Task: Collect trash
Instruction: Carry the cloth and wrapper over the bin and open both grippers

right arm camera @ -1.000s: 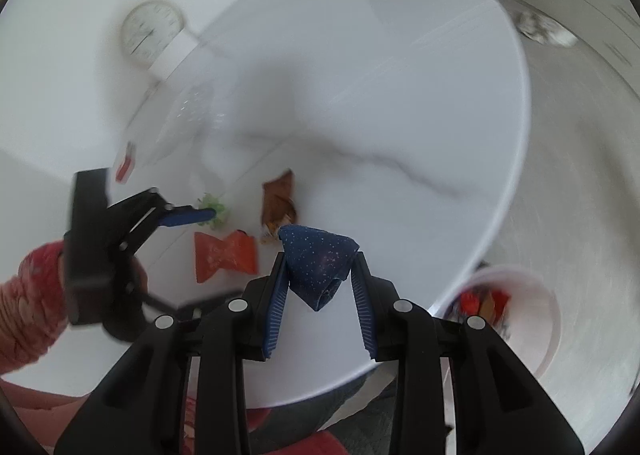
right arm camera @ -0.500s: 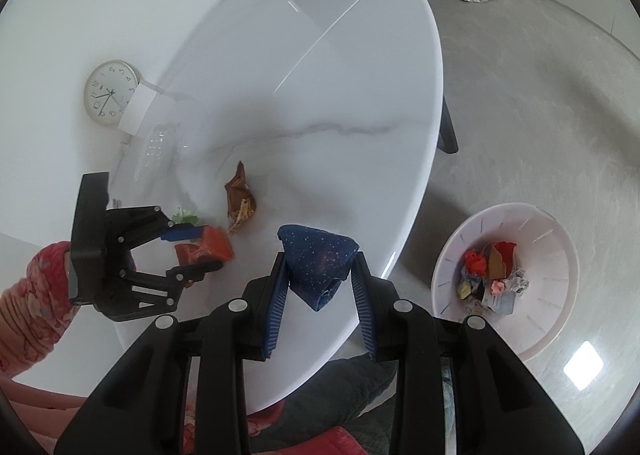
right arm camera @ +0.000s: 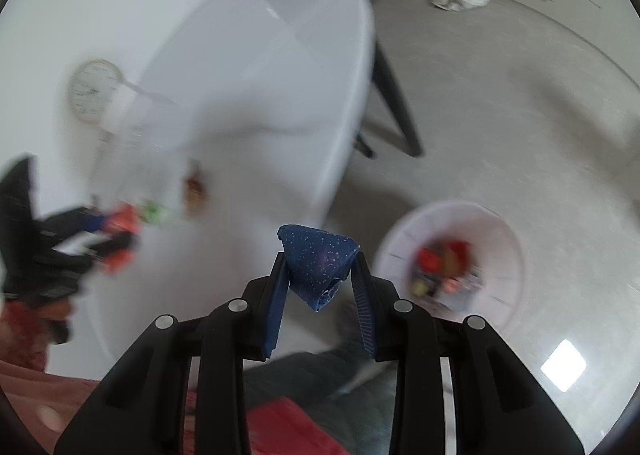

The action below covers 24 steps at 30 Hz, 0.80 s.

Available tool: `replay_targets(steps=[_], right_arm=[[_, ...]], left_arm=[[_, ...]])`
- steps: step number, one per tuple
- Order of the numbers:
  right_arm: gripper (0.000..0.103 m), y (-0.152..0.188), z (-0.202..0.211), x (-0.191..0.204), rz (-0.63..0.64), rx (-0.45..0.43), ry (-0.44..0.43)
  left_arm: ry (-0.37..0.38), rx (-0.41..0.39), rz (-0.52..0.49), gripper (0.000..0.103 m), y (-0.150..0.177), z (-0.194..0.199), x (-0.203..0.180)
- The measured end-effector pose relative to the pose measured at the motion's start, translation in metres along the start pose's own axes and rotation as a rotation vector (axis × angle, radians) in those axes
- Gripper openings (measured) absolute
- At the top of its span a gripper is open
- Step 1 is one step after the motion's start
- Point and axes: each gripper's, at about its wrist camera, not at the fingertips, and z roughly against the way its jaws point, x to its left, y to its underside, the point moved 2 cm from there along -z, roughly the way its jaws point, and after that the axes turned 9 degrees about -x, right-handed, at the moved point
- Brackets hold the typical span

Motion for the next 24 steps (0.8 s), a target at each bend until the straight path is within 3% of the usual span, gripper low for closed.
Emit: replay_targets(steps=[2, 6, 7, 8, 11, 17, 21, 22, 24], right_arm=[[0.032, 0.01, -0.009, -0.022, -0.002, 0.029, 0.046], [0.035, 0.028, -0.037, -0.059, -0.001, 0.094, 0.122], [0.04, 0.032, -0.044, -0.066, -0.004, 0.113, 0.13], [0.058, 0.035, -0.049, -0.072, -0.009, 0.134, 0.126], [0.086, 0.043, -0.055, -0.09, -0.014, 0.161, 0.158], [0.097, 0.043, -0.019, -0.129, -0.078, 0.119, 0.211], [0.097, 0.042, 0.005, -0.152, -0.094, 0.097, 0.243], [0.097, 0.041, 0.008, -0.156, -0.099, 0.091, 0.246], [0.097, 0.04, 0.018, -0.164, -0.108, 0.076, 0.246]], left_arm=[[0.01, -0.029, 0.017, 0.037, -0.02, -0.004, -0.029], [0.035, -0.032, 0.033, 0.037, -0.025, -0.02, -0.075], [0.037, -0.029, 0.026, 0.037, -0.025, -0.026, -0.084], [0.039, -0.024, 0.015, 0.037, -0.028, -0.032, -0.092], [0.051, 0.008, -0.015, 0.037, -0.04, -0.045, -0.121], [0.056, 0.064, -0.05, 0.037, -0.049, -0.081, -0.154], [0.055, 0.086, -0.054, 0.037, -0.048, -0.102, -0.177], [0.063, 0.096, -0.049, 0.042, -0.049, -0.106, -0.181], [0.076, 0.117, -0.041, 0.065, -0.049, -0.108, -0.187]])
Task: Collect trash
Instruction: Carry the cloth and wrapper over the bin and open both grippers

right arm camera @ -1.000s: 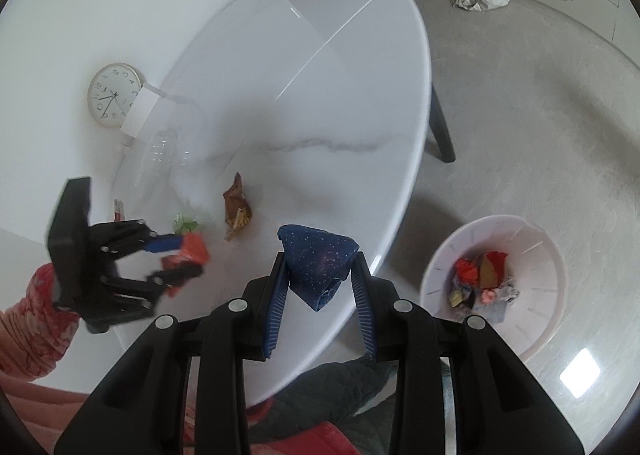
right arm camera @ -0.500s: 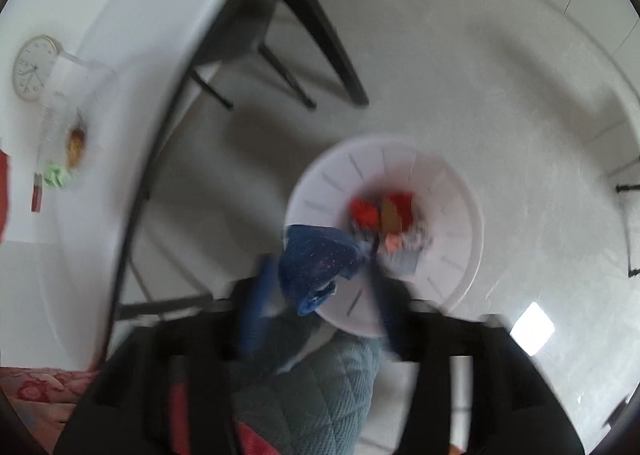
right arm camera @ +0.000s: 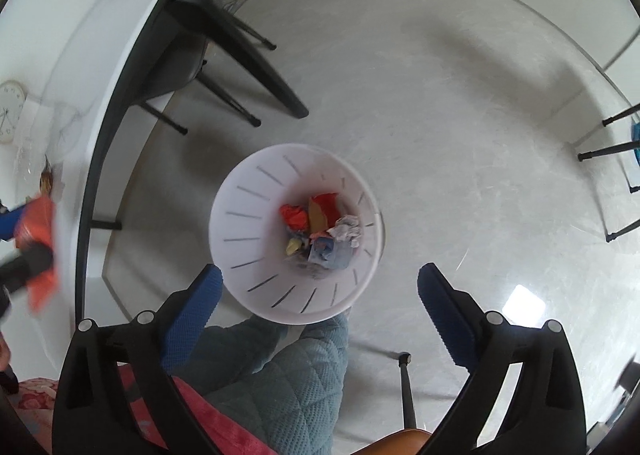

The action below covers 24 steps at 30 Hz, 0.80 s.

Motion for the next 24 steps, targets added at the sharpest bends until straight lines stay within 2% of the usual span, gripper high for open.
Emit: replay_targets(steps=[1, 2, 7, 16, 19, 24], right_arm=[[0.097, -0.001, 0.004, -0.003, -0.003, -0.008, -0.003], [0.097, -0.002, 0.006, -0.004, -0.005, -0.013, -0.008], [0.098, -0.006, 0.015, -0.003, -0.005, -0.036, -0.035], [0.098, -0.012, 0.023, 0.02, 0.059, -0.05, -0.047], [0.098, -0.016, 0.026, 0.037, 0.091, -0.062, -0.054], [0.098, -0.03, 0.037, 0.091, 0.181, -0.103, -0.107]], left_arm=[[-0.01, -0.002, 0.002, 0.088, 0.0, 0.0, -0.003], [-0.022, -0.013, -0.001, 0.095, 0.0, 0.001, -0.006], [-0.054, -0.034, 0.003, 0.095, -0.003, 0.005, -0.015], [-0.091, -0.078, 0.043, 0.095, 0.005, 0.03, -0.004], [-0.119, -0.097, 0.067, 0.095, 0.009, 0.042, 0.005], [-0.216, -0.169, 0.18, 0.095, 0.025, 0.082, 0.046]])
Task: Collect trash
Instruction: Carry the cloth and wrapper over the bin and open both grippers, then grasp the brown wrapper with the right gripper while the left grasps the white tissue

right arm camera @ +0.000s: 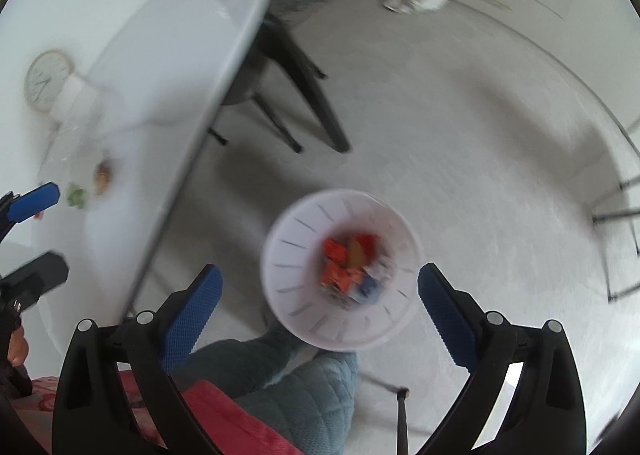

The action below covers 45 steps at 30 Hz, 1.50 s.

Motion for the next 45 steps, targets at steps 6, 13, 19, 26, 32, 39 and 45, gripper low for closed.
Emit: replay_targets(steps=[6, 13, 19, 26, 32, 39, 45], right_arm=[[0.098, -0.034, -0.016, 0.102, 0.19, -0.027, -0.093], [0.098, -0.052, -0.056, 0.215, 0.353, -0.006, -0.175], [0.098, -0.057, -0.101, 0.271, 0.399, 0.03, -0.113], [0.079, -0.051, -0.128, 0.289, 0.448, 0.048, -0.003], [0.048, -0.049, -0.134, 0.287, 0.46, 0.064, 0.032], [0.037, -0.046, -0.125, 0.281, 0.438, 0.06, 0.018], [0.036, -0.049, -0.102, 0.266, 0.381, 0.038, -0.003]], left_arm=[[-0.203, -0.081, 0.155, 0.095, 0.022, 0.048, 0.09], [-0.351, -0.079, 0.33, 0.095, 0.07, 0.079, 0.187], [-0.385, -0.078, 0.411, 0.095, 0.098, 0.088, 0.238], [-0.352, -0.063, 0.413, 0.095, 0.107, 0.075, 0.26], [-0.286, -0.048, 0.37, 0.095, 0.103, 0.054, 0.259], [-0.247, -0.031, 0.29, 0.095, 0.096, 0.025, 0.249], [-0.245, -0.017, 0.23, 0.087, 0.079, -0.008, 0.239]])
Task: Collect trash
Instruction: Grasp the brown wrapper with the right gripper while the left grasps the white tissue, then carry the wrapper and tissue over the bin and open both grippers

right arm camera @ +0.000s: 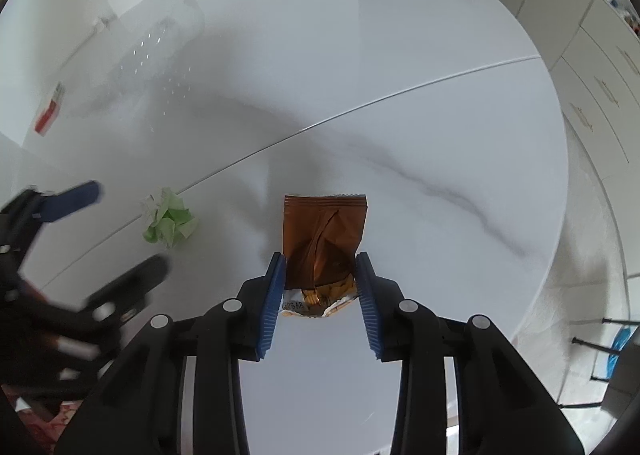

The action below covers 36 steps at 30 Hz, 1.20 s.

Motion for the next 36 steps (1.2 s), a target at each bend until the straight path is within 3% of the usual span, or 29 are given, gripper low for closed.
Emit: replay_targets(steps=[3, 7, 10, 17, 24, 29, 36], right_arm=[[0.037, 0.004, 0.017, -0.017, -0.041, -0.015, -0.006], [0.037, 0.005, 0.029, -0.028, -0.083, -0.037, -0.011], [0.037, 0.008, 0.034, -0.033, -0.104, -0.049, -0.01], [0.037, 0.013, 0.03, -0.032, -0.149, -0.06, -0.025], [0.037, 0.027, 0.053, -0.053, -0.155, -0.101, -0.045], [0.037, 0.064, 0.076, -0.089, -0.147, -0.094, 0.031], [0.037, 0.129, 0.074, -0.155, -0.261, -0.036, 0.1]], left_arm=[[-0.002, 0.024, -0.009, 0.075, -0.004, -0.016, -0.008], [-0.015, 0.061, 0.009, 0.043, -0.007, -0.032, -0.012], [-0.021, 0.055, 0.047, 0.03, -0.011, -0.032, -0.01], [-0.012, 0.054, 0.063, 0.03, -0.019, -0.026, -0.014], [0.032, 0.025, 0.061, 0.03, -0.036, 0.002, -0.039], [0.084, -0.009, 0.016, 0.03, -0.041, 0.03, -0.075], [0.212, -0.01, -0.064, 0.03, -0.048, 0.046, -0.156]])
